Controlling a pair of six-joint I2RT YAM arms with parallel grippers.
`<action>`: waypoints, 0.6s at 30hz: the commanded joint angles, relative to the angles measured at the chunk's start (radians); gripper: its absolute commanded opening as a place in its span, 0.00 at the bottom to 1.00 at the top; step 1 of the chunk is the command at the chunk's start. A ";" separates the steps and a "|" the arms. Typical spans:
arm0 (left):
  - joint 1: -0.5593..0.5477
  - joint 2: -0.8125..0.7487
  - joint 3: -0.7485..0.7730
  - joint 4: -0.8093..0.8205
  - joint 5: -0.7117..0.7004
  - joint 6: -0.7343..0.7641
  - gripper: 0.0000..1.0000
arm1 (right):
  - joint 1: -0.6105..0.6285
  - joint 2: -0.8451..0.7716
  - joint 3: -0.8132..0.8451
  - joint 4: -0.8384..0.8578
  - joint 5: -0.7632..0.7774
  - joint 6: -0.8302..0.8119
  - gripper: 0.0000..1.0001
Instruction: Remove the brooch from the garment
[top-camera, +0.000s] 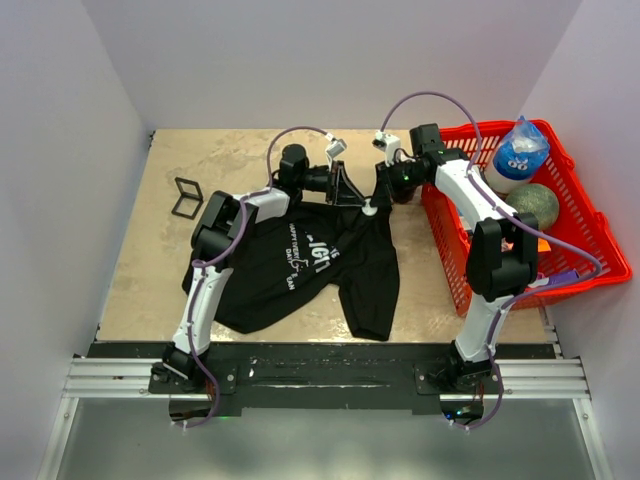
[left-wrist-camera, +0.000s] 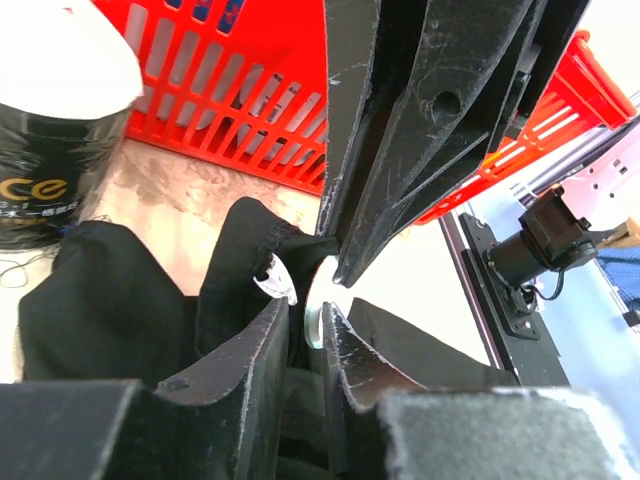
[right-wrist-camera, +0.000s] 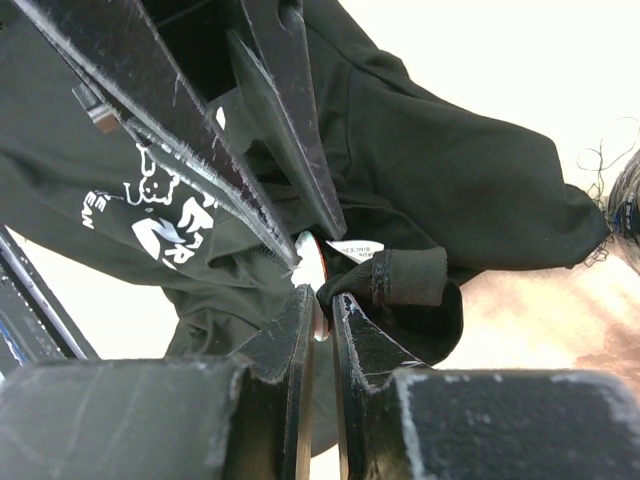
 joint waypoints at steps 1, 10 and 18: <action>-0.011 -0.024 0.028 0.039 0.032 -0.006 0.31 | -0.001 -0.017 0.050 0.020 -0.046 -0.004 0.05; -0.011 -0.030 0.022 0.031 0.016 0.005 0.00 | -0.001 -0.014 0.044 0.015 -0.027 -0.004 0.16; 0.040 -0.133 0.012 -0.082 -0.093 0.056 0.00 | -0.036 -0.104 0.046 -0.017 0.184 -0.013 0.49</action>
